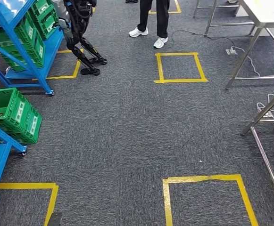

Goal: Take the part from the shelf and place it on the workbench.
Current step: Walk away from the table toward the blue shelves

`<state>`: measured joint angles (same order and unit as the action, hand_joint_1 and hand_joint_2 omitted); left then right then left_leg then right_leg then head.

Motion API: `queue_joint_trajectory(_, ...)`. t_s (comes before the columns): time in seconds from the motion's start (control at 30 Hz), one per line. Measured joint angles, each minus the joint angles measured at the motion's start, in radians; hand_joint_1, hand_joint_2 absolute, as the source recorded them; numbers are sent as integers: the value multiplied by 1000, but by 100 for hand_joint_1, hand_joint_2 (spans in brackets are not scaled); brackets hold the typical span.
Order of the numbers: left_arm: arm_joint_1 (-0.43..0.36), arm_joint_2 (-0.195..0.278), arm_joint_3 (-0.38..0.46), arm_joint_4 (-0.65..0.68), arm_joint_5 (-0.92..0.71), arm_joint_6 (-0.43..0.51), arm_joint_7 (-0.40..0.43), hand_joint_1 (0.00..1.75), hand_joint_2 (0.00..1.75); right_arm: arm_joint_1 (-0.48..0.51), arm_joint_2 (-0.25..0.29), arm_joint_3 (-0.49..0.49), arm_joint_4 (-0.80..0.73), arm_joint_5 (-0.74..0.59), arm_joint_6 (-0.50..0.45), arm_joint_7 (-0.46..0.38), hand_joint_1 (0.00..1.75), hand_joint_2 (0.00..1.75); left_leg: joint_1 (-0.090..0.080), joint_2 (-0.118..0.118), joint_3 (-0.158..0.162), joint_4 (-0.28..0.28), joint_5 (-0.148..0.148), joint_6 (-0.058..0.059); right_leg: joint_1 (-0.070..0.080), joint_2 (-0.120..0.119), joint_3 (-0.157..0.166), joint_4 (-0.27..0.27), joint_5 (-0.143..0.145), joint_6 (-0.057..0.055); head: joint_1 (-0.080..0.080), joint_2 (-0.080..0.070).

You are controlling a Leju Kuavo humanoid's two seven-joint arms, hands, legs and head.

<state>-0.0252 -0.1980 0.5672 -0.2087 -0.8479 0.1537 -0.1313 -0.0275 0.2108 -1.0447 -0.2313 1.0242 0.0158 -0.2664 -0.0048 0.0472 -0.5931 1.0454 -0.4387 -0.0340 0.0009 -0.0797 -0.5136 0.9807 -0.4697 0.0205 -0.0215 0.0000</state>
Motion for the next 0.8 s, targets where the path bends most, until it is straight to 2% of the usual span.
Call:
queue_joint_trajectory(0.03, -2, 0, 0, 0, -2, 0, -2, 0, 0, -1, 0, -2, 0, 0, 1, 0, 0, 0, -3, 21, 26, -49, 11, 7, 3, -10, 2, 1, -3, 5, 0, 0)
queue_joint_trajectory(0.07, -4, 0, 0, 0, -5, 0, -4, 0, 0, -1, -1, -4, 0, 0, 3, 0, 0, 0, -7, 33, 37, -72, 9, 14, 6, -20, 3, 2, -7, 10, 1, 0)
queue_joint_trajectory(0.13, -3, 1, 0, 0, -9, 0, -7, 0, 0, -3, -3, -7, 0, 0, 6, 0, 0, 0, -8, 14, 37, -78, 4, 30, 7, -38, 9, 1, -14, 20, 2, 0)
queue_joint_trajectory(0.17, -1, 1, 1, 0, -10, 0, -8, 0, 0, -5, -4, -9, 0, 1, 7, 0, 0, 0, -6, 2, 39, -80, 3, 36, 5, -29, 9, 7, -20, 26, 4, 0)
queue_joint_trajectory(0.2, 0, 2, 1, 0, -13, 1, -9, 0, 0, -5, -4, -10, 0, 2, 8, 0, 0, 0, -4, -10, 42, -82, 3, 42, 2, -7, 2, 28, -33, 32, 6, 0)
queue_joint_trajectory(0.23, 0, 2, 1, 0, -20, 2, -10, 0, 0, -5, -5, -12, 0, 3, 9, 0, 0, 0, -2, -22, 45, -84, 4, 47, 0, 23, -18, 72, -56, 36, 9, 0)
queue_joint_trajectory(0.27, -1, 1, 0, 0, -30, 4, -12, 0, 0, -5, -6, -14, 0, 5, 9, 0, 0, 0, -1, -34, 47, -83, 3, 51, -1, 52, -53, 141, -85, 39, 13, 0)
queue_joint_trajectory(0.3, -2, 0, -3, 0, -41, 6, -13, 0, 0, -3, -7, -17, 0, 7, 9, 0, 0, 0, -1, -48, 48, -83, 1, 55, -2, 67, -96, 218, -113, 41, 15, 0)
queue_joint_trajectory(0.33, -2, 0, -6, 0, -51, 9, -14, 0, 0, -1, -8, -20, 0, 8, 9, 0, 0, 0, -1, -64, 51, -83, 0, 57, -2, 74, -137, 283, -130, 42, 17, 0)
queue_joint_trajectory(0.37, -2, 0, -9, 0, -57, 11, -15, 0, 0, 1, -9, -23, 0, 10, 10, 1, 0, 0, -1, -80, 54, -83, -3, 58, -2, 76, -165, 317, -127, 42, 17, 0)
queue_joint_trajectory(0.4, -1, 1, -11, 0, -60, 13, -15, 0, 0, 2, -10, -24, 0, 11, 10, 1, 0, 0, -1, -96, 60, -83, -6, 57, -3, 78, -171, 307, -102, 42, 18, 0)
queue_joint_trajectory(0.43, 1, 1, -12, 0, -62, 15, -16, 0, 0, 2, -11, -26, 0, 12, 10, 1, 0, 0, -1, -112, 68, -83, -11, 55, -4, 84, -157, 256, -60, 41, 18, 0)
queue_joint_trajectory(0.47, 1, 0, -13, 0, -63, 16, -16, 0, 0, 3, -12, -27, 0, 12, 10, 1, 0, 0, 0, -127, 75, -82, -16, 52, -7, 100, -130, 184, -12, 41, 18, 0)
queue_joint_trajectory(0.5, 1, 0, -14, 0, -63, 16, -16, 0, 0, 3, -13, -27, 0, 13, 10, 1, 0, 0, -1, -140, 80, -80, -22, 48, -12, 128, -103, 114, 21, 41, 19, 0)
queue_joint_trajectory(0.53, 0, 0, -15, 0, -64, 17, -16, 0, 0, 3, -14, -28, 0, 13, 10, 1, 0, 0, 0, -153, 81, -77, -27, 43, -16, 152, -80, 62, 39, 39, 19, 0)
queue_joint_trajectory(0.57, -1, 0, -16, 0, -64, 17, -16, 0, 0, 2, -14, -28, 0, 13, 10, 2, 0, 0, 1, -164, 78, -75, -30, 37, -18, 171, -67, 35, 41, 36, 19, 0)
queue_joint_trajectory(0.6, -1, 0, -16, 0, -65, 18, -16, 0, 0, 1, -15, -28, 0, 13, 10, 2, 0, 0, 3, -175, 74, -74, -31, 31, -18, 175, -62, 28, 32, 31, 19, 0)
queue_joint_trajectory(0.63, 1, 0, -16, 0, -65, 18, -16, 0, 0, 0, -16, -29, 0, 13, 10, 3, 0, 0, 6, -186, 70, -75, -32, 26, -16, 166, -59, 26, 28, 25, 19, 0)
queue_joint_trajectory(0.67, 3, 0, -16, 0, -65, 18, -16, 0, 0, -1, -16, -29, 0, 14, 11, 3, 0, 0, 8, -179, 69, -72, -36, 20, -15, 155, -56, 24, 27, 18, 18, 0)
queue_joint_trajectory(0.73, 2, 0, -17, 0, -65, 18, -16, 0, 0, 0, -17, -30, 0, 15, 11, 3, 0, 0, 6, -129, 42, -19, -65, 10, -14, 128, -44, 16, 21, 5, 13, 0)
queue_joint_trajectory(0.77, 0, 0, -17, 0, -66, 18, -16, 0, 0, 1, -17, -30, 0, 16, 11, 3, 0, 0, 5, -95, 9, 41, -92, 7, -12, 112, -37, 13, 16, 0, 10, 0)
queue_joint_trajectory(0.8, -2, 0, -17, 0, -66, 18, -16, 0, 0, 3, -18, -31, 0, 17, 12, 3, 0, 0, 5, -75, -34, 115, -121, 4, -11, 95, -31, 13, 10, -4, 8, 0)
